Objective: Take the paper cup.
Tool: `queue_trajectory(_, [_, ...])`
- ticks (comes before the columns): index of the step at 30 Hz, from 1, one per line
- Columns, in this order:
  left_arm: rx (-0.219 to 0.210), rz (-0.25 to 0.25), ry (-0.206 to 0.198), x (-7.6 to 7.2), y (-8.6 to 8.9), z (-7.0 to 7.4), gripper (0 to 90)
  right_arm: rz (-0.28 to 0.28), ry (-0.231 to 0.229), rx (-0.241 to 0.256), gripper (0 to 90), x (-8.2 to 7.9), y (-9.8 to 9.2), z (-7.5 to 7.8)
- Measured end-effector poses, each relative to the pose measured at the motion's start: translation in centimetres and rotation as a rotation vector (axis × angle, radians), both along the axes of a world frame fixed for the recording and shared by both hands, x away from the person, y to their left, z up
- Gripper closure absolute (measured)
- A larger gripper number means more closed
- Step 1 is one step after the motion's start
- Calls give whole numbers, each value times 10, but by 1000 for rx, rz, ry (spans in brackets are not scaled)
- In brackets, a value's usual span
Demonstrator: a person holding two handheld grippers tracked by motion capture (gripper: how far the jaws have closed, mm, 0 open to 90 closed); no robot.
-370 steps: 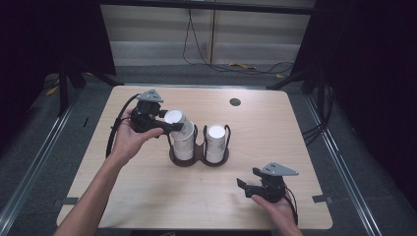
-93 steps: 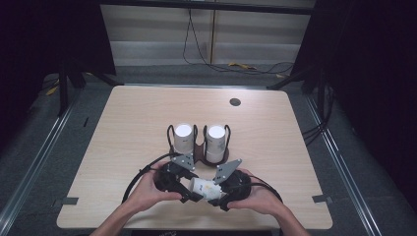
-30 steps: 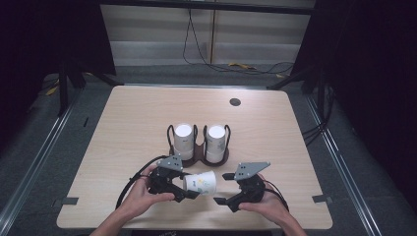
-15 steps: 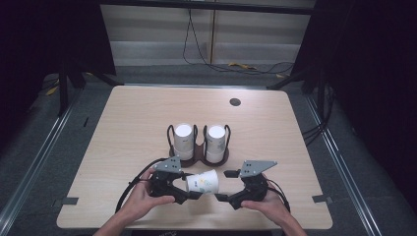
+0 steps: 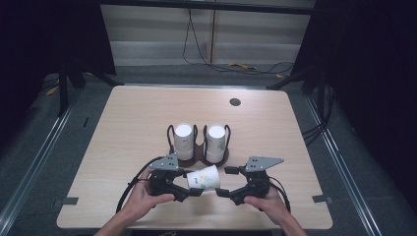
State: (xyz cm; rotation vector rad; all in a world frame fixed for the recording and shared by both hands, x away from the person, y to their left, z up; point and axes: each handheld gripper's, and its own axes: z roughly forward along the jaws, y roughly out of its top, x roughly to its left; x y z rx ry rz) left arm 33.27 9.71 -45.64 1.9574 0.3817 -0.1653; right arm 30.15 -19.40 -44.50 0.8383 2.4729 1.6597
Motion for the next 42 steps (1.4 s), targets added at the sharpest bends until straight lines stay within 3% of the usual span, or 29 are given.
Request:
queue_trajectory(12, [-32,-13,-10,-2,-5,4,350,-18,3,121,155,1,1,3])
queue_trajectory(20, [-54,-37,-18,-5,-8,11,349,-5,17,172,148,3,4,5])
queue_trajectory(30, [-56,-54,-15,-7,-10,11,349,34,36,189,154,4,8,3])
queue_trajectory(42, [-54,-69,3,-5,-10,6,350,54,36,185,230,5,6,1])
